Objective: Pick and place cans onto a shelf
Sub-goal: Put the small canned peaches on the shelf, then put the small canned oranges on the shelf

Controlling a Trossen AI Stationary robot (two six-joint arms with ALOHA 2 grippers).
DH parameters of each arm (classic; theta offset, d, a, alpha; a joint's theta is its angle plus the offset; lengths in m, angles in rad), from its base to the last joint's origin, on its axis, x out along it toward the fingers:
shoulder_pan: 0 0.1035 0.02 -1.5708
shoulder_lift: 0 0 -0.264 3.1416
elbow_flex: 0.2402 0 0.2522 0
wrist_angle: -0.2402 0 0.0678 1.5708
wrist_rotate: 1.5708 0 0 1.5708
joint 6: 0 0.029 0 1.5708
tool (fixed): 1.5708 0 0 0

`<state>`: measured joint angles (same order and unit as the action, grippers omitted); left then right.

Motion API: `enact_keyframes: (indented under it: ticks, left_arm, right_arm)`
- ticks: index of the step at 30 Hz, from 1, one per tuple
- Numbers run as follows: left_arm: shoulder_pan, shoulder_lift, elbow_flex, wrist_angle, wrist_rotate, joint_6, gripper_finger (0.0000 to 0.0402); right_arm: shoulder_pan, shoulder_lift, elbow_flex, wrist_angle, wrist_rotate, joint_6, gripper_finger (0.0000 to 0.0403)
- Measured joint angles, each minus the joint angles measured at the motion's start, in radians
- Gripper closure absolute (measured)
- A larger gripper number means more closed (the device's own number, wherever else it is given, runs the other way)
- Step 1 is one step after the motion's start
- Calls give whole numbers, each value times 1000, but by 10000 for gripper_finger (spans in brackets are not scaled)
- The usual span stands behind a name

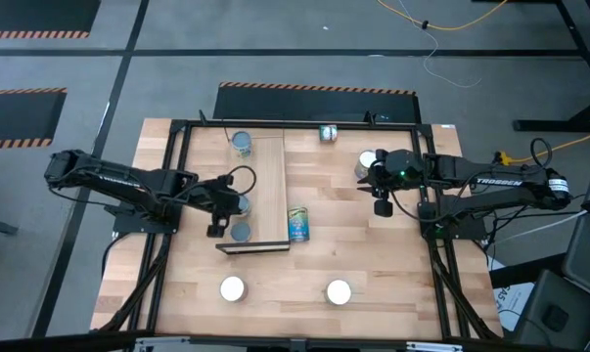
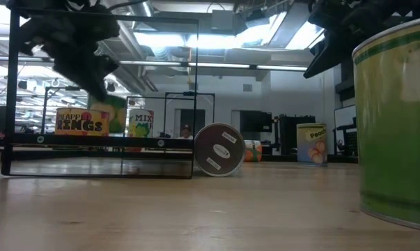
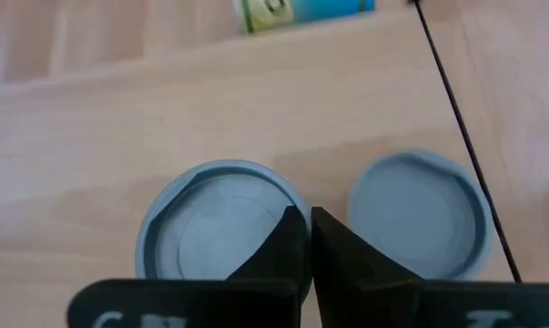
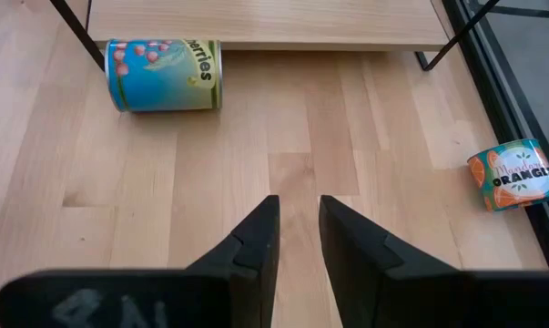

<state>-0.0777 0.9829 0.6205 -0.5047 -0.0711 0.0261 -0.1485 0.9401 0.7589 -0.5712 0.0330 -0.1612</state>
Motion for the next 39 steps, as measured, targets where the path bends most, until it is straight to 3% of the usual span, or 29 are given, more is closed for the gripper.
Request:
enact_keyframes:
  ticks: [30, 39]
  left_arm:
    - [-4, 0, -26, 42, 10, -24, 353]
    - [-4, -3, -26, 46, 10, -20, 359]
  right_arm:
    - [0, 0, 0, 1, 0, 0, 318]
    - [0, 0, 0, 1, 0, 0, 318]
